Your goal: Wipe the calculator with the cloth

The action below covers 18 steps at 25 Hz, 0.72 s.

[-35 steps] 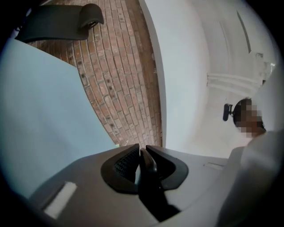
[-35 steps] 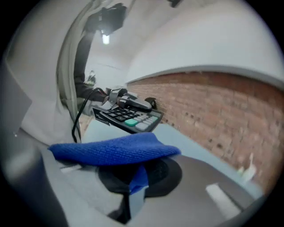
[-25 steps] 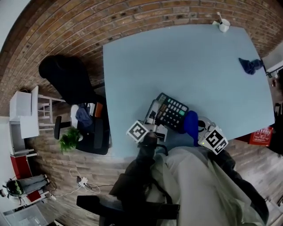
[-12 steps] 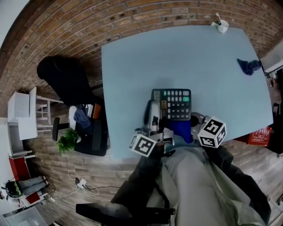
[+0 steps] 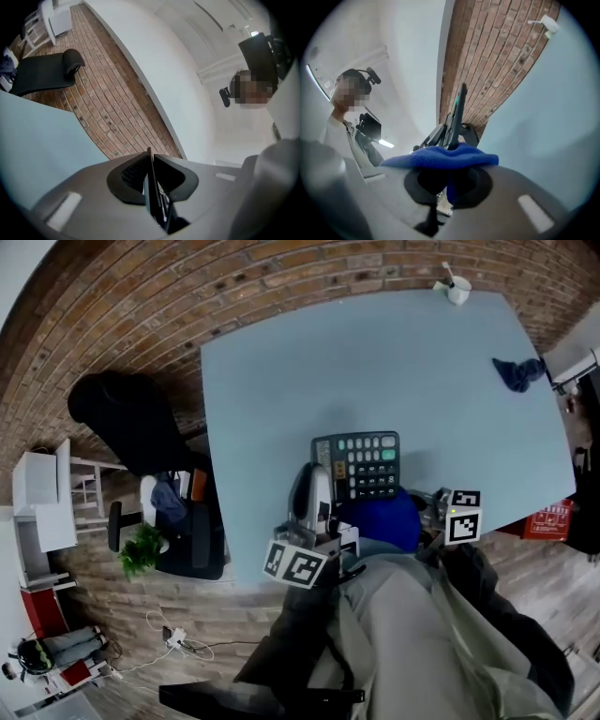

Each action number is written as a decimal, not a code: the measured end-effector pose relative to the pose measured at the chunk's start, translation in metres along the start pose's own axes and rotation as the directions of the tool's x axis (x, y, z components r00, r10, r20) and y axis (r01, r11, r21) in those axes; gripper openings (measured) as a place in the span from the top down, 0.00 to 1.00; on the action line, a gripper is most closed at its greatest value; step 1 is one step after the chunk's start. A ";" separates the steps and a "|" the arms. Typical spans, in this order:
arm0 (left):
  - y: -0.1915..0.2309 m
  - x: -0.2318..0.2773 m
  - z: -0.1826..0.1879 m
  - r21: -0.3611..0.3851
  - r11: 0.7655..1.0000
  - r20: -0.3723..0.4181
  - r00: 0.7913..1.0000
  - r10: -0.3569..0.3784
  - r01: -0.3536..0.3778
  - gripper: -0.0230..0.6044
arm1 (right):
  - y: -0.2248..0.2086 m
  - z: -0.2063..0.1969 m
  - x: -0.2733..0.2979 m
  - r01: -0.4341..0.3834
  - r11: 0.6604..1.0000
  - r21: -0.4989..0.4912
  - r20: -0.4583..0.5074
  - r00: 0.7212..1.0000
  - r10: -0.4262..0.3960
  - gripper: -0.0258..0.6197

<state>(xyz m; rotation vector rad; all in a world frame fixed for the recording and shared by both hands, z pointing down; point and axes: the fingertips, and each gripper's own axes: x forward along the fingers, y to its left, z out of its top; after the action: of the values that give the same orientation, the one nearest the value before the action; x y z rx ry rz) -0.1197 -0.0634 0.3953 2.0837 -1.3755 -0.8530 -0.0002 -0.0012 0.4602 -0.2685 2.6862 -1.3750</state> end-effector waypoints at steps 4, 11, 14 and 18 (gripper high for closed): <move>0.017 -0.003 -0.002 -0.024 1.000 -0.039 0.999 0.002 -0.002 0.89 | -0.024 0.027 -0.044 0.122 0.993 0.011 0.133 0.984 -0.122 0.94; 0.070 0.001 -0.102 -0.159 0.987 -0.446 0.891 -0.084 0.014 0.88 | -0.090 -0.026 -0.055 0.389 0.869 -0.306 -0.164 0.877 -0.451 0.93; 0.089 0.005 -0.140 -0.121 0.992 -0.612 0.785 -0.102 0.034 0.88 | -0.121 -0.055 -0.058 0.384 0.733 -0.561 -0.271 0.752 -0.601 0.93; 0.106 0.015 -0.162 -0.053 0.997 -0.720 0.690 -0.072 0.049 0.88 | -0.146 -0.060 -0.053 0.253 0.473 -0.844 -0.269 0.562 -0.782 0.93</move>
<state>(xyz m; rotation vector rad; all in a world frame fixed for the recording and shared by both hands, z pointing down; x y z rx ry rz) -0.0624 -0.1055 0.5754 2.0954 -0.8405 -0.0088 0.0564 -0.0258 0.6146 -1.0348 3.8990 -0.2511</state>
